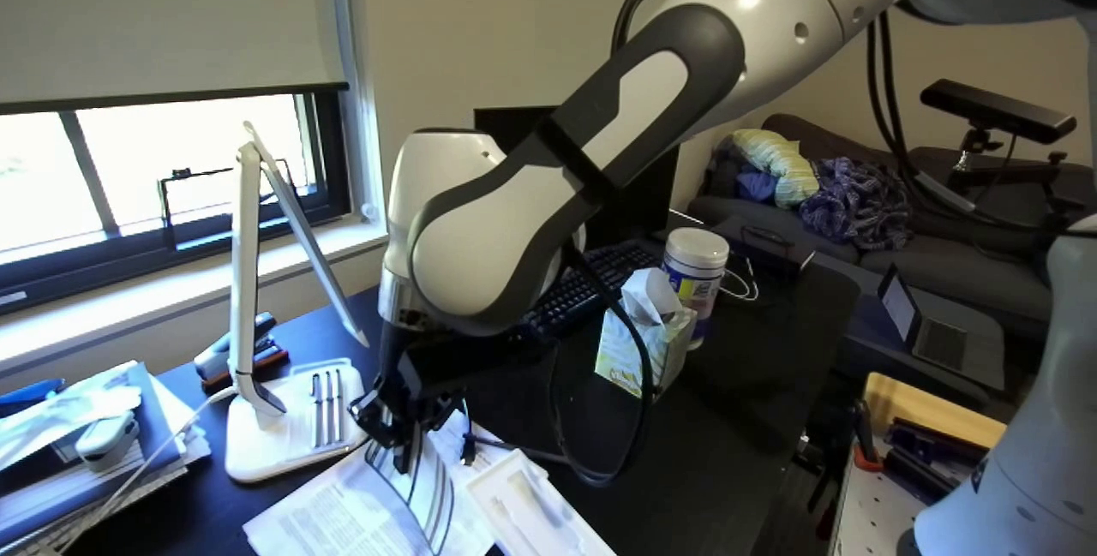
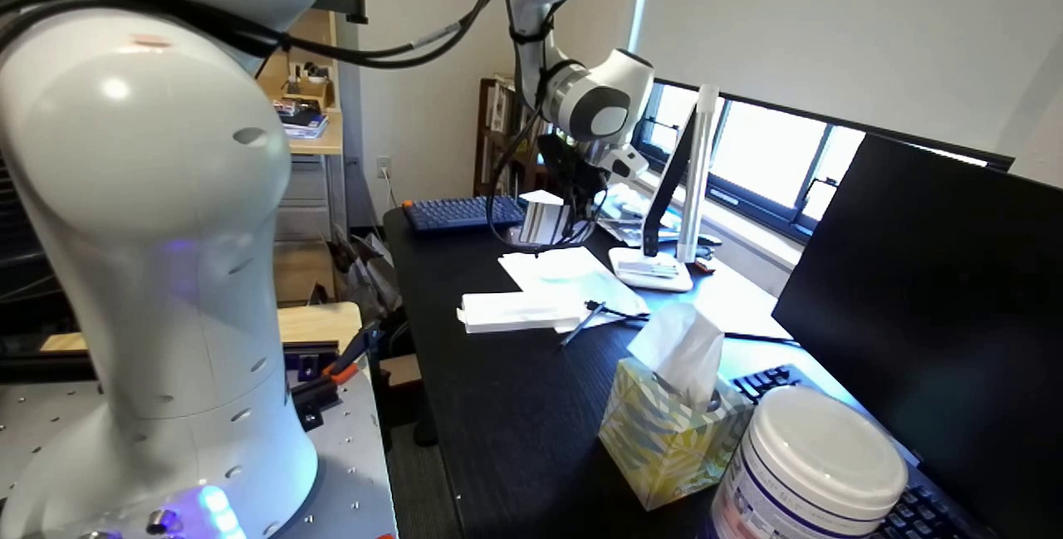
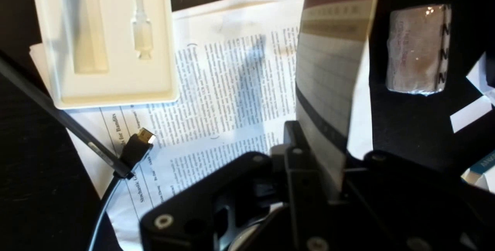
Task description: Move the striped paper to the left side of the desk
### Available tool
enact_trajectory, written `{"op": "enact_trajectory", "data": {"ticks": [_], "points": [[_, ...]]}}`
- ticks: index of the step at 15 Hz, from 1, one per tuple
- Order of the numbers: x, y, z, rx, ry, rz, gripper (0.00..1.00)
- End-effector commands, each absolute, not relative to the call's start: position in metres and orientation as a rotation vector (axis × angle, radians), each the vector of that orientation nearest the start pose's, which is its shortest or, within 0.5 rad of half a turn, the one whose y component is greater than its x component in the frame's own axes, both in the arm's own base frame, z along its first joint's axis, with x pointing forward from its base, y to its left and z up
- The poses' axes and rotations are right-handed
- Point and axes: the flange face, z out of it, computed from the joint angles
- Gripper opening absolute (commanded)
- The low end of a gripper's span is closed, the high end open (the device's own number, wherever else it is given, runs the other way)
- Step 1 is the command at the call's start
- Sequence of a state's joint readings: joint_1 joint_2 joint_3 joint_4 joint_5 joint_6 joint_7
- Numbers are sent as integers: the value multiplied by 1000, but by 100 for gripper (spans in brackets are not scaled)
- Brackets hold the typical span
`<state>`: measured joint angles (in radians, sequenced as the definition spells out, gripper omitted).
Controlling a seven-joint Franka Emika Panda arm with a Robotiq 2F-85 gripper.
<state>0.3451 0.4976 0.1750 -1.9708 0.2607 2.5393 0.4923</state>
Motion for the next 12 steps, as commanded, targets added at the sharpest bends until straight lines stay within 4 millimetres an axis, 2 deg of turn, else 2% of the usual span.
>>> {"op": "enact_trajectory", "data": {"ticks": [1,3,6,7,8,12], "points": [[545,304,223,-2885,299,88,2],[546,303,223,-2885,302,92,0],[556,304,206,-2845,268,99,0],[561,310,199,-2854,231,37,0],[564,314,194,-2854,199,62,0],[580,340,170,-2855,107,-29,0]]}}
